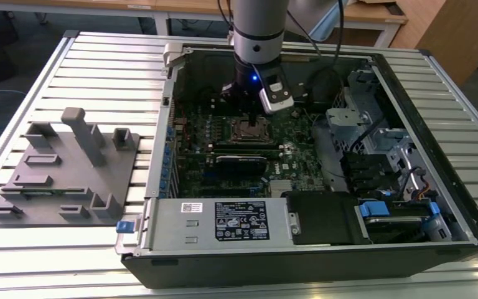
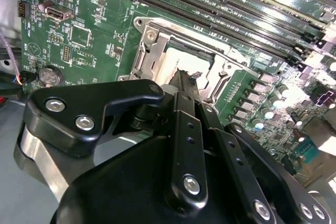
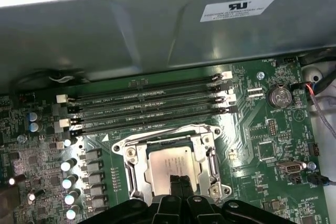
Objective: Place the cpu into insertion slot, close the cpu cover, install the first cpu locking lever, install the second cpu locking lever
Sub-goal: 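Install the second cpu locking lever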
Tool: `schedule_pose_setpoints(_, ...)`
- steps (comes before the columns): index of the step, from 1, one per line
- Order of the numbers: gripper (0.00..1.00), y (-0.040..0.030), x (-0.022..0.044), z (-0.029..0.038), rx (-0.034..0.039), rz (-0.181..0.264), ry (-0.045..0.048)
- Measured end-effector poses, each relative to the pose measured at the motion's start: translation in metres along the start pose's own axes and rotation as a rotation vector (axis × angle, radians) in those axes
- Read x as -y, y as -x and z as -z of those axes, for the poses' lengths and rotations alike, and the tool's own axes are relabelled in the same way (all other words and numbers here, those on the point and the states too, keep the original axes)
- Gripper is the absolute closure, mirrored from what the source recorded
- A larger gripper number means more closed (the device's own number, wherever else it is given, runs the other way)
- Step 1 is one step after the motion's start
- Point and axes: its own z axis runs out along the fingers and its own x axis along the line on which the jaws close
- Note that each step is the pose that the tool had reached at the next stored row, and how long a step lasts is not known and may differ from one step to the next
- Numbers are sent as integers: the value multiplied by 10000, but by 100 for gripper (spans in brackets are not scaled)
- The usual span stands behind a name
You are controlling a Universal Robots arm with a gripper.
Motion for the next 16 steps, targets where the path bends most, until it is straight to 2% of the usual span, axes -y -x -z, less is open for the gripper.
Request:
schedule_pose_setpoints(9, 90, 8, 49, 3, 0, 0, 0)
schedule_pose_setpoints(16, 90, 10, 50, 16, -1, 0, -2)
